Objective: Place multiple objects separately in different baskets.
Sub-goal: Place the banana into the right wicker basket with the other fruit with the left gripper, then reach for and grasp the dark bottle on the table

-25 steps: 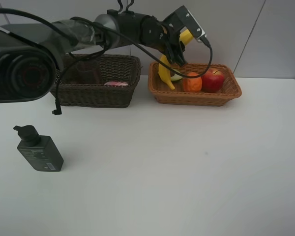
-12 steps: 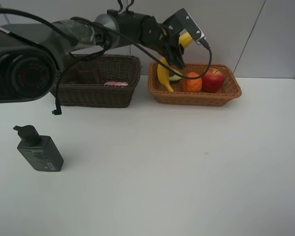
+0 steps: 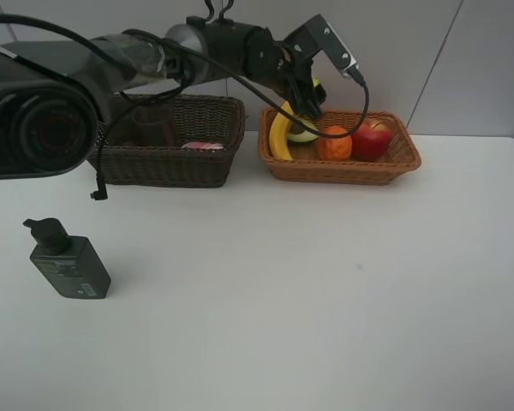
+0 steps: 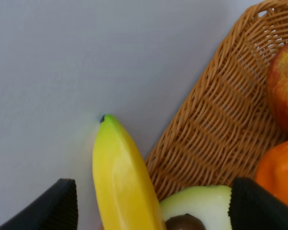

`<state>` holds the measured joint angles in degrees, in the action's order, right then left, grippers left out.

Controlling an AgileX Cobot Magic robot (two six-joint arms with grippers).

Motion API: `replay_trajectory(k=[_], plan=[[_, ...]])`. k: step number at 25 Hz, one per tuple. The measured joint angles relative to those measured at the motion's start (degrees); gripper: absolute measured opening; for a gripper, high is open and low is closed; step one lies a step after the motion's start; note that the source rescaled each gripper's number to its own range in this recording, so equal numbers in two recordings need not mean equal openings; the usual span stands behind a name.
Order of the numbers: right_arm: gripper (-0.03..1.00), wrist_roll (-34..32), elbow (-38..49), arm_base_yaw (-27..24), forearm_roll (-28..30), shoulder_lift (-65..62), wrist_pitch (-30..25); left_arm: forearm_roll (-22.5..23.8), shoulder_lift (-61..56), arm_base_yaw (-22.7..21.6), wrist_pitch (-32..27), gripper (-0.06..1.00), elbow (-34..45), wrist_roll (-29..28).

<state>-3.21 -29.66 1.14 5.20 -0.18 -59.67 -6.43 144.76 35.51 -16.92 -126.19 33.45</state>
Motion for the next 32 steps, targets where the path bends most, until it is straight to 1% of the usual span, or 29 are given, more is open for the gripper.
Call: replay_trajectory(k=[15,20,32], plan=[[1.00,0.0,0.0,0.0,0.0,0.0,0.0,0.0,-0.5,0.0,-0.5,0.86,0.0,0.0],[1.00,0.0,0.0,0.0,0.0,0.0,0.0,0.0,-2.0,0.0,-4.1,0.86,0.0,0.0],[1.00,0.0,0.0,0.0,0.0,0.0,0.0,0.3,-5.5,0.0,-15.4,0.86,0.0,0.0]])
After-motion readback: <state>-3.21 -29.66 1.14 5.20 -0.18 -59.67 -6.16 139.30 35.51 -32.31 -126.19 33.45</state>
